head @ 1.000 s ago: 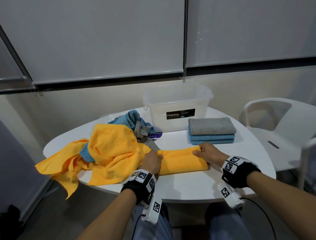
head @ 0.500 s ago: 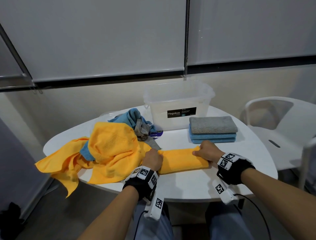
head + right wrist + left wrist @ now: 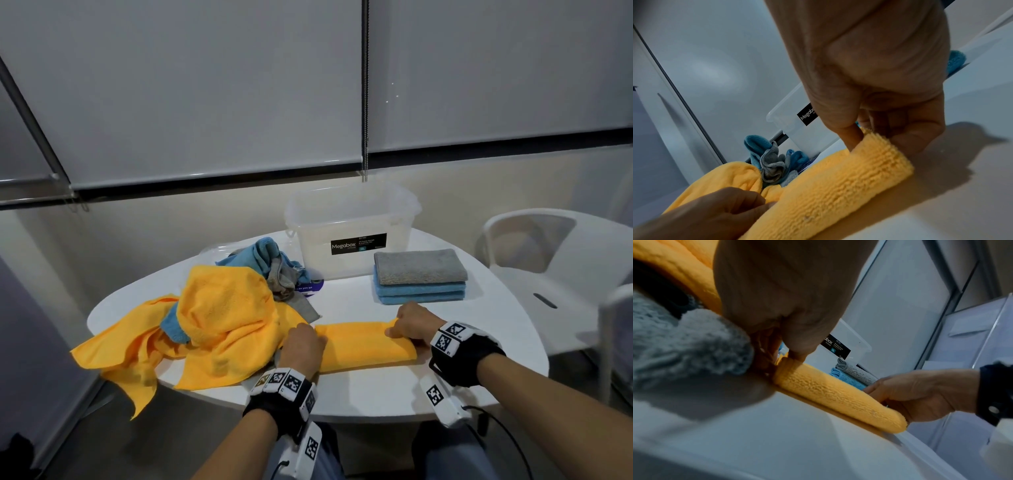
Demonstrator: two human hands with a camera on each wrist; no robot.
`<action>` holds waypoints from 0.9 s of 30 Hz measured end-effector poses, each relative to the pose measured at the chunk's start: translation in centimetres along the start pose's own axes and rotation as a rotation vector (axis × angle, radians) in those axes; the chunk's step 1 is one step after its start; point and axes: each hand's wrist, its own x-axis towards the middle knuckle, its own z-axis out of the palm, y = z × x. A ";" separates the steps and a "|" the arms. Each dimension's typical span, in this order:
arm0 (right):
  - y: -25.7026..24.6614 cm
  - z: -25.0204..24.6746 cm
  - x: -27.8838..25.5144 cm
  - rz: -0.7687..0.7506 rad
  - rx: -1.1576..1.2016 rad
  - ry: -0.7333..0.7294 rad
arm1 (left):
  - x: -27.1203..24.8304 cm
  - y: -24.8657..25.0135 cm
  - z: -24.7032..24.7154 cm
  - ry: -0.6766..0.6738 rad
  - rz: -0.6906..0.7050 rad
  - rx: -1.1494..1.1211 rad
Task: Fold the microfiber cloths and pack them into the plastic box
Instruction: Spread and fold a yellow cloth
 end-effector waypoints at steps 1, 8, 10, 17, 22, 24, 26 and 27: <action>0.0 -0.1 -0.2 -0.002 -0.006 0.001 | 0.0 0.0 0.1 -0.015 0.011 0.008; 0.9 -0.2 -1.6 -0.008 0.060 -0.028 | -0.1 0.6 1.2 -0.042 0.070 0.121; 1.1 -0.4 -1.9 0.000 0.117 -0.048 | -0.1 1.1 0.8 -0.054 0.091 0.090; 2.0 -6.5 -3.0 -0.085 0.547 -0.078 | 1.7 4.8 -4.2 -0.005 0.040 -0.540; 2.6 -12.4 -2.0 -0.194 0.813 0.072 | 2.8 8.8 -6.9 -0.083 -0.005 -1.082; 3.0 -14.3 -1.2 -0.227 0.838 0.143 | 3.3 10.2 -7.6 -0.181 -0.010 -1.250; 3.6 -15.8 -0.1 -0.246 0.818 0.197 | 3.9 11.6 -8.0 -0.289 0.009 -1.332; 3.9 -16.4 0.5 -0.261 0.805 0.211 | 4.3 12.2 -8.1 -0.342 0.028 -1.354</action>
